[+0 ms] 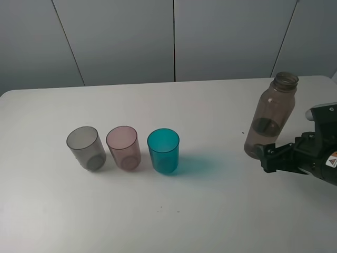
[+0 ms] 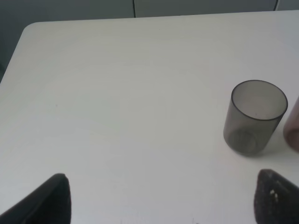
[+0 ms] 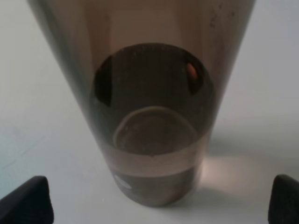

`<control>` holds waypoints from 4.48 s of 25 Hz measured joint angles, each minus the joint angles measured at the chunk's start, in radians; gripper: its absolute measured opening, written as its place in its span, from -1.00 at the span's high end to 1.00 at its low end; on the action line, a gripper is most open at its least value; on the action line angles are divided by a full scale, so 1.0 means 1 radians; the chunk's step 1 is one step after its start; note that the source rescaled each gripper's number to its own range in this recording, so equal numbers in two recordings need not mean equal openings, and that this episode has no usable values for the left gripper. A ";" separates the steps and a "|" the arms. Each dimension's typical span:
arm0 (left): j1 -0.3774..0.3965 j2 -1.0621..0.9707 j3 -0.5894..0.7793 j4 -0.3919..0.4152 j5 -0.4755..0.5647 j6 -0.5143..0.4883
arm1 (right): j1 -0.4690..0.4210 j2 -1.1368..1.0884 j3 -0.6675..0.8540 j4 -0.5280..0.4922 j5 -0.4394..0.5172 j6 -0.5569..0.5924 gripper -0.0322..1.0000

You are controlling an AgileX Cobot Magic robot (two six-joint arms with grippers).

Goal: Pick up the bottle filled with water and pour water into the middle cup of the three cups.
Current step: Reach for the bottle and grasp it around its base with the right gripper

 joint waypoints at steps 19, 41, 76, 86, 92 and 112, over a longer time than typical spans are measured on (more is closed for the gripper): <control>0.000 0.000 0.000 0.000 0.000 0.000 | 0.000 0.013 -0.027 0.008 -0.070 -0.029 -1.00; 0.000 0.000 0.000 0.000 0.000 0.000 | 0.000 0.122 -0.073 -0.011 -0.111 -0.019 -1.00; 0.000 0.000 0.000 0.000 0.000 0.004 | 0.000 0.285 -0.095 0.005 -0.406 0.026 -1.00; 0.000 0.000 0.000 0.000 0.000 0.004 | 0.000 0.291 -0.111 0.005 -0.461 0.031 -1.00; 0.000 0.000 0.000 0.000 0.000 0.004 | 0.000 0.318 -0.125 0.005 -0.470 0.043 -1.00; 0.000 0.000 0.000 0.000 0.000 0.004 | 0.000 0.341 -0.126 0.012 -0.474 0.065 -1.00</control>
